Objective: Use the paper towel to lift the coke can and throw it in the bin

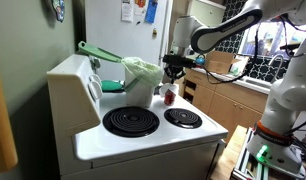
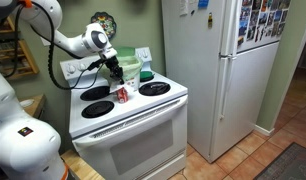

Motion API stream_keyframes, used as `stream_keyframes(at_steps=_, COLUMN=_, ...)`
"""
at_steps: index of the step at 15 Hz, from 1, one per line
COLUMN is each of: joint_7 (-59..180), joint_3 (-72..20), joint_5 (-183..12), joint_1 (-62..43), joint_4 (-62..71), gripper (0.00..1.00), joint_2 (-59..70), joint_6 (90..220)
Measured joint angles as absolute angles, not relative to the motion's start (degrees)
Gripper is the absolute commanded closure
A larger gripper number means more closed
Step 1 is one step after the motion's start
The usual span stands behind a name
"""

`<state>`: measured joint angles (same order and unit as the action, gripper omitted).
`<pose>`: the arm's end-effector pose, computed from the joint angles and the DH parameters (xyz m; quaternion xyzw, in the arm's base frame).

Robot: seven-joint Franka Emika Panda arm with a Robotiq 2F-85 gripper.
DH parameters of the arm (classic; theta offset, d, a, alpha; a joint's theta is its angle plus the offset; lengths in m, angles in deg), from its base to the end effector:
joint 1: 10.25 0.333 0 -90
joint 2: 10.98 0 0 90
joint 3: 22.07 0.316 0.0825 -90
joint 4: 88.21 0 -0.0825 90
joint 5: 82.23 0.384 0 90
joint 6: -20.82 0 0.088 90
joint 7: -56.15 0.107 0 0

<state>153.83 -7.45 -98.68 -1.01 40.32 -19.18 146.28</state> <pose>0.4678 0.1984 0.4354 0.8354 -0.5306 0.1400 0.0320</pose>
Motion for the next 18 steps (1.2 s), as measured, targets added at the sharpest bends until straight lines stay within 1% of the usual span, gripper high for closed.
stream_keyframes(at_steps=11, joint_7=153.67, joint_3=-7.27, joint_5=-98.82, joint_1=-0.59, joint_4=40.83, gripper=1.0, joint_2=-19.07, joint_6=146.77)
stream_keyframes(at_steps=18, joint_7=157.81, joint_3=-7.18, joint_5=-99.28, joint_1=-0.65, joint_4=40.45, gripper=1.0, joint_2=-19.0, joint_6=143.82)
